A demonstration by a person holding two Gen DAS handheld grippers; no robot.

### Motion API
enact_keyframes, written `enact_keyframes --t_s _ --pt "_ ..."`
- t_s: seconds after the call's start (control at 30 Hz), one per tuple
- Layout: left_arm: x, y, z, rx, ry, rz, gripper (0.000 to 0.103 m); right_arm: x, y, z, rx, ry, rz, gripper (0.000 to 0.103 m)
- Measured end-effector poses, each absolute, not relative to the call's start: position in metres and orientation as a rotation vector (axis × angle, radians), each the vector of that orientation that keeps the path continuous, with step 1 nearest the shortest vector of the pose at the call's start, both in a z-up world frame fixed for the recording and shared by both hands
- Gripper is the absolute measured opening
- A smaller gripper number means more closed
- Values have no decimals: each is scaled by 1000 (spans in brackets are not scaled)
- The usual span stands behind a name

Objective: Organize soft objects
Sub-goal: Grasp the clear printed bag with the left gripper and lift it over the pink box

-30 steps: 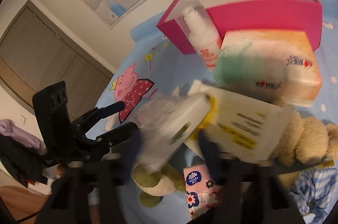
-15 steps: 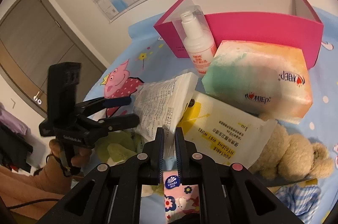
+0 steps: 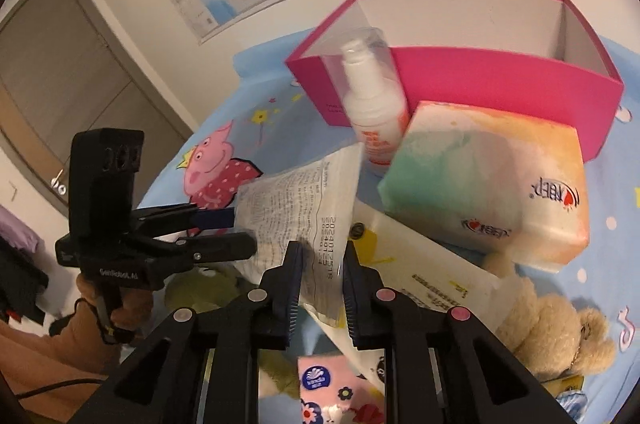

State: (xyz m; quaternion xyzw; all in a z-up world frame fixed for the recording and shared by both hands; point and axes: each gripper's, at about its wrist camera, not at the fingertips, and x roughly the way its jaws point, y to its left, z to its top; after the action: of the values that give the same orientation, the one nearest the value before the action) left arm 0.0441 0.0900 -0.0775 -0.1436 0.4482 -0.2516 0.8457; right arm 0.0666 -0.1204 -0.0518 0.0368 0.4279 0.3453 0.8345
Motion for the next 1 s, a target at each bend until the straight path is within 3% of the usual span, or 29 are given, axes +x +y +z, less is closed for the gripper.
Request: enact_keyframes --t_s 0.27,0.53,0.7,1.0 --pt "44 94 -16 -303 809 -529 59 65 -128 -4 104 797 762 16" --pt "92 81 60 -157 691 -479 59 112 -134 47 159 685 768 16" --pt "135 77 69 -121 694 -446 59 149 -141 54 177 671 738 16" --pt "198 64 35 -123 820 -406 59 211 -147 20 246 784 685 16"
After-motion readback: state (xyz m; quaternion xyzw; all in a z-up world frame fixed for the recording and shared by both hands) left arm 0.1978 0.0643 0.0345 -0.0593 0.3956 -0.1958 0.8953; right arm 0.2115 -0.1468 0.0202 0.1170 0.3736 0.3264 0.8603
